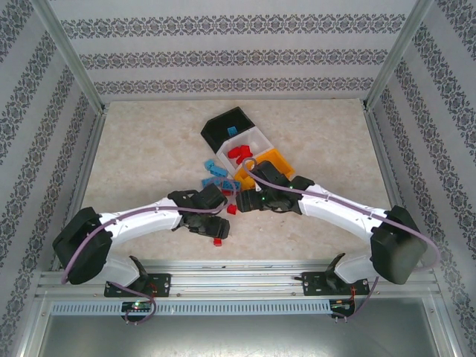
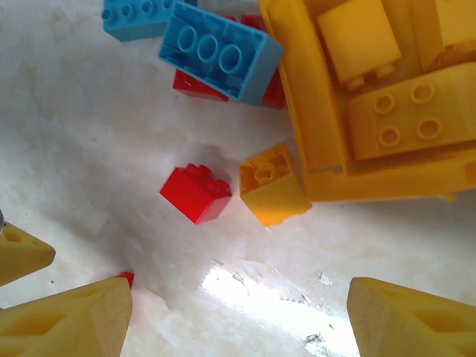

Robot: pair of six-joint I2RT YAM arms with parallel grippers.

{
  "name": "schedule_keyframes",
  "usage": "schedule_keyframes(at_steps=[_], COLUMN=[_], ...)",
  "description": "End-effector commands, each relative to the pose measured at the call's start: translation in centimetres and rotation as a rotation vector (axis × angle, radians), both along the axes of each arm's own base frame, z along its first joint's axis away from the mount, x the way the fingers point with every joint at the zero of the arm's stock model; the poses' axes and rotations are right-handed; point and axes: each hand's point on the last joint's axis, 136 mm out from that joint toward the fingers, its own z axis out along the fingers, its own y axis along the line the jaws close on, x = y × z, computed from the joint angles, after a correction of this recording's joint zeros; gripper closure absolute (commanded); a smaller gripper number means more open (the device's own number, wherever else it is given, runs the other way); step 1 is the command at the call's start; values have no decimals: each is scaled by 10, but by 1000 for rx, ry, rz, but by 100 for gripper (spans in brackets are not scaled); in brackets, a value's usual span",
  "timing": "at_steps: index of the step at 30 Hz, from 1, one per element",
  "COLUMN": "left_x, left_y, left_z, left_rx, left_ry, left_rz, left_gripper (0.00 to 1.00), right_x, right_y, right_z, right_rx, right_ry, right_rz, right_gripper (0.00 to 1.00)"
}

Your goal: Sort the legos into containers by color

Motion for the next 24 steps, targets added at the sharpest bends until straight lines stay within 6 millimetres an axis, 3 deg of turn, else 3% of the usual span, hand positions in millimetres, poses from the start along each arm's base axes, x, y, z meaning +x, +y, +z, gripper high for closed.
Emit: schedule_keyframes(at_steps=[1, 6, 10, 13, 18, 24], left_x=[-5, -13, -15, -10, 7, 51], left_y=[2, -7, -6, -9, -13, -9], left_z=[-17, -39, -47, -38, -17, 27], left_rx=[45, 62, 66, 48, 32, -69], left_ry=[10, 62, 73, 44, 11, -59], left_rz=[63, 55, 60, 62, 50, 86], left_gripper=[34, 45, 63, 71, 73, 73], right_x=[-4, -10, -11, -11, -5, 6], right_y=[-3, -10, -18, -22, -37, -73], right_z=[-3, -5, -2, -2, 1, 10], right_rx=[14, 10, 10, 9, 17, 32], right_ry=[3, -2, -17, -23, -32, -66], right_rz=[-24, -28, -42, -48, -87, -180], right_gripper=[23, 23, 23, 23, 23, 23])
